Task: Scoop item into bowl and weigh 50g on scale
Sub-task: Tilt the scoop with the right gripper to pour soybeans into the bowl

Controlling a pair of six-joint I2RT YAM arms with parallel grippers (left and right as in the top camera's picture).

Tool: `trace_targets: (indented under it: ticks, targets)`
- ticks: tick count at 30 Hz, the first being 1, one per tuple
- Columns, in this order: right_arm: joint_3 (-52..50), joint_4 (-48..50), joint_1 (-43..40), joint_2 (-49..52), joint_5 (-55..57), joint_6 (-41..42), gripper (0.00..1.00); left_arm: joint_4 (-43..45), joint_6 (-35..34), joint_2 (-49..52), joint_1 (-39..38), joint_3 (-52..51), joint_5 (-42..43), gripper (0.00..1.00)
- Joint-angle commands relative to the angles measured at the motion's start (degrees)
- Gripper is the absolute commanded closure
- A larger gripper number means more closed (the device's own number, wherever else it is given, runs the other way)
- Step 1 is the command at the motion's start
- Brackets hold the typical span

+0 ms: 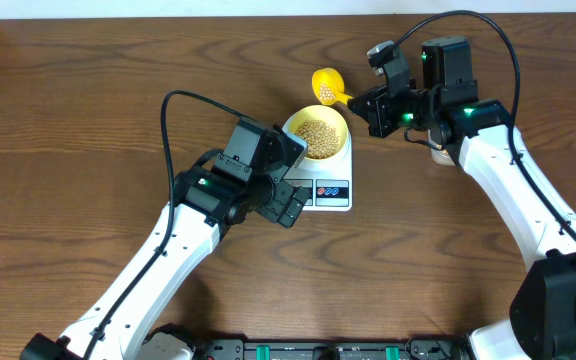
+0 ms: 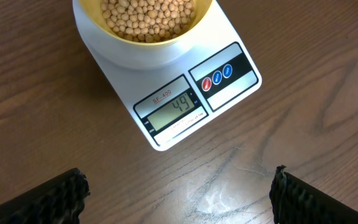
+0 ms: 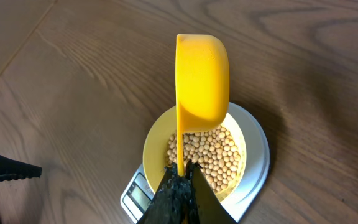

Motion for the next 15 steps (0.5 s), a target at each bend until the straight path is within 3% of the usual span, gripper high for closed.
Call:
trace_targets:
  ticks: [1,11,15]
  targets:
    - [0.0,0.2,0.3,0.3,-0.4,0.8,0.99,0.0,-0.3,0.1,0.0,-0.8,-0.6,0.04]
    - [0.0,0.0,0.3,0.3,-0.4,0.3,0.99,0.0,-0.3,0.1,0.0,-0.8,-0.6,0.04]
    - [0.0,-2.3,0.8,0.3,-0.4,-5.5,0.99,0.0,-0.3,0.1,0.0,-0.8,-0.6,0.04]
